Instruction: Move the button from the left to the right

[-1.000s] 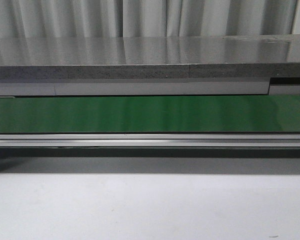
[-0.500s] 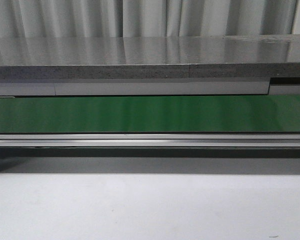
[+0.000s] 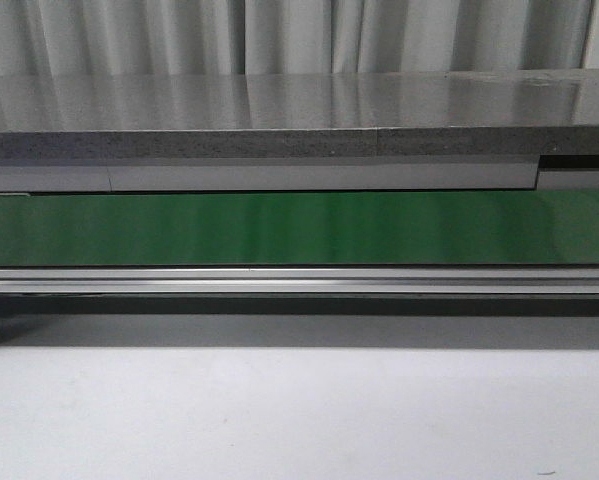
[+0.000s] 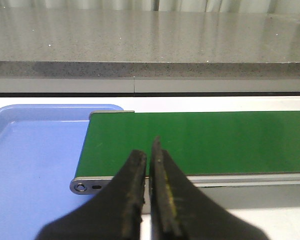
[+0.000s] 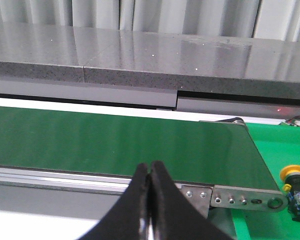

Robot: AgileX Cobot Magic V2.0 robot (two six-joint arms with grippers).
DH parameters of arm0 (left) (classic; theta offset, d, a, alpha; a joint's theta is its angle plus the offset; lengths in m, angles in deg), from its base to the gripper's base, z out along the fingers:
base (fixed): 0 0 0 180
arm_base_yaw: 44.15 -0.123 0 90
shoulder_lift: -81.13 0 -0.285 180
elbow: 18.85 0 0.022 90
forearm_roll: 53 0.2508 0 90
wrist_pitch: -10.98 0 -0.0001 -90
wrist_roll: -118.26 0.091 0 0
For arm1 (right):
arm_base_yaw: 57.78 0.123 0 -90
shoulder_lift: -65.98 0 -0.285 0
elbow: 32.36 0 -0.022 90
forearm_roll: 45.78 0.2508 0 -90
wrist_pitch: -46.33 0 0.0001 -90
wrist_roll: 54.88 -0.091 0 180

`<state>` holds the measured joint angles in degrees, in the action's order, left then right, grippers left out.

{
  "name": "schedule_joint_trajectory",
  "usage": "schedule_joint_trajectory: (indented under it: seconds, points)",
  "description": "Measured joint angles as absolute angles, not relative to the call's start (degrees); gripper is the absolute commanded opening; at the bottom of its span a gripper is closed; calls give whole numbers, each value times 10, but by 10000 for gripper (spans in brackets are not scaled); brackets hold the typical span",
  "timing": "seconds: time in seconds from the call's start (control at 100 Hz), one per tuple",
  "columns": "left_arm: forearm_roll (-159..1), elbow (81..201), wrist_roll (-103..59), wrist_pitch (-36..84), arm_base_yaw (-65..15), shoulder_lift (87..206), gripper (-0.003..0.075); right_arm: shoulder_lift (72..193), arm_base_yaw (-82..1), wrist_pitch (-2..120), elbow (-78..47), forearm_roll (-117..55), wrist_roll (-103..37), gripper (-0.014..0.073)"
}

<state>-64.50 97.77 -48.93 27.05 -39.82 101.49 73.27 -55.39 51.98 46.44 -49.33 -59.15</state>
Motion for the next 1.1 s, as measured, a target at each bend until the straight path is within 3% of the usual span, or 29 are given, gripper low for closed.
schedule_joint_trajectory:
  seconds: [1.1]
  points:
    - [-645,978,-489,270,-398,1015,5,732,-554,506,466,-494,-591,-67]
